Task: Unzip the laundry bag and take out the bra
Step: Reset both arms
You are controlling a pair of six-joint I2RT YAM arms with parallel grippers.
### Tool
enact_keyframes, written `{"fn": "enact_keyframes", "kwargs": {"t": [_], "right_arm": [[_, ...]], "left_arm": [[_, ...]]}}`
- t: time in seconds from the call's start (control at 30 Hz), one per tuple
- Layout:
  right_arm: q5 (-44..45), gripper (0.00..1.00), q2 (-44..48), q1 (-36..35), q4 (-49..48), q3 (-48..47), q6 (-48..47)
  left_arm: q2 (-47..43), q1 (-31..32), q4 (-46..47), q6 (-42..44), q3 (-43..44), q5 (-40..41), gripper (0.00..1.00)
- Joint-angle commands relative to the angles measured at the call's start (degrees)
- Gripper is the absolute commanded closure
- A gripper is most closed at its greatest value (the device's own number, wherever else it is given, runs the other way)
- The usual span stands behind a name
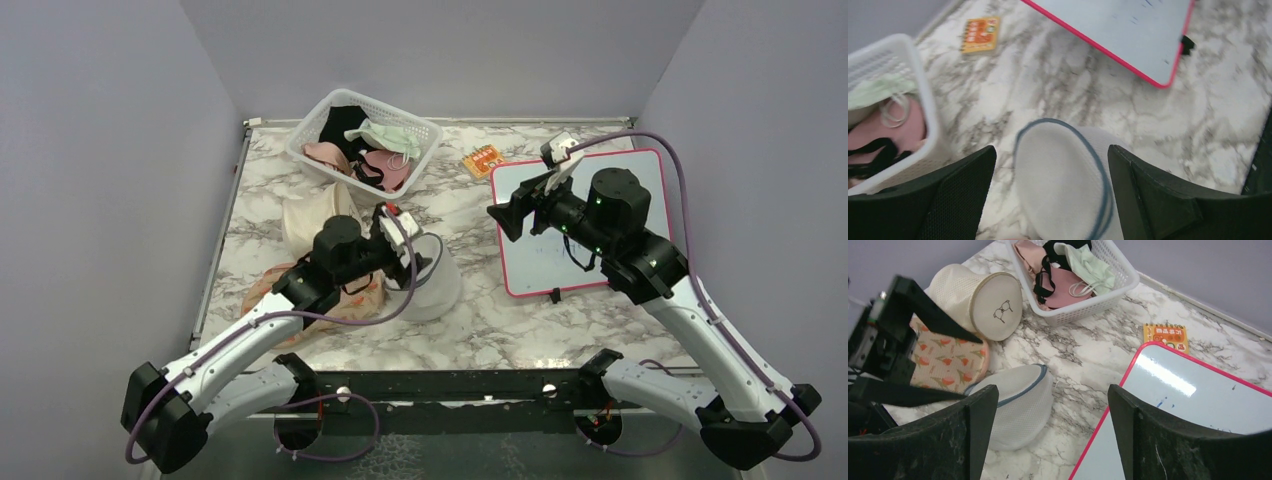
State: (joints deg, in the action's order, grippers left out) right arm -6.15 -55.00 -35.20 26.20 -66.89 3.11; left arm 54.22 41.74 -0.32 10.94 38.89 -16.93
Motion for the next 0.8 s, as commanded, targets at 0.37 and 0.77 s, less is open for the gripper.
{"fn": "enact_keyframes", "kwargs": {"t": [0.37,0.77], "right_arm": [[7.2,0.0,4.3,-0.3,0.0,-3.8,-0.2],[6.1,0.0,8.2,-0.3,-3.2,-7.1,1.4]], "left_arm": [[-7.2,-15.9,-2.7,-19.6,23.2,27.6,0.04],[-15.6,-15.9,-5.4,-15.3,26.4,23.3,0.02]]}}
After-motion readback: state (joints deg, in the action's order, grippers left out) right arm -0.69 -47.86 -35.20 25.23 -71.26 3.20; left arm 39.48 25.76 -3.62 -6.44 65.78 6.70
